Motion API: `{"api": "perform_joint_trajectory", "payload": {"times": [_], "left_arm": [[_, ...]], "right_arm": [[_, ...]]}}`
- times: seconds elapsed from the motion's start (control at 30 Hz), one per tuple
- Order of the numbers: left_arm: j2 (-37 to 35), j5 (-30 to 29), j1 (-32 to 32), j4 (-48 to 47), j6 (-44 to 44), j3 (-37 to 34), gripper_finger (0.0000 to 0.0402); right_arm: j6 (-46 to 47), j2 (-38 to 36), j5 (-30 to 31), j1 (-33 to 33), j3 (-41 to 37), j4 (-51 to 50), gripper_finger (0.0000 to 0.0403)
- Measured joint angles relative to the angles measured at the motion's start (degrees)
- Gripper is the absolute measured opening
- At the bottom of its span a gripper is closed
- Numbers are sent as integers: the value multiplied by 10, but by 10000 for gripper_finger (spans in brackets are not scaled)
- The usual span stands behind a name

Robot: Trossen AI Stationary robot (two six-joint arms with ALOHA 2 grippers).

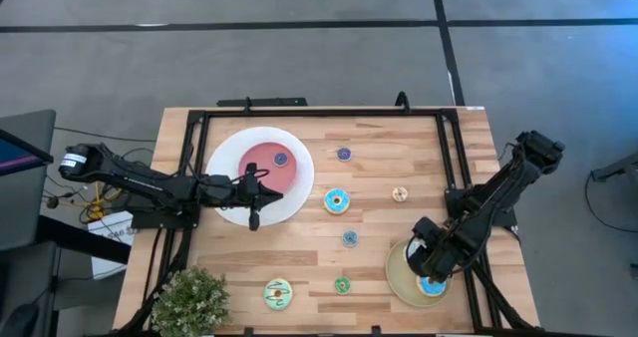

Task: Pick & Place donuts
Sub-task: Put the large white donut onto the brown plate

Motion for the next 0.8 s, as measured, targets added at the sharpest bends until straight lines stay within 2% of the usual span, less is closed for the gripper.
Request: {"api": "perform_joint_trajectory", "payload": {"times": [0.23, 0.33, 0.5, 0.8], "left_arm": [[0, 0, 0, 0, 0, 0, 13], [0, 0, 0, 0, 0, 0, 13], [0, 0, 0, 0, 0, 0, 13], [0, 0, 0, 0, 0, 0, 13]], "right_arm": [[-36, 0, -3, -1, 57, -28, 150], [-32, 0, -27, 4, 68, -19, 150], [4, 0, -72, 27, 56, 47, 150], [84, 0, -73, 46, 16, 62, 150]]}}
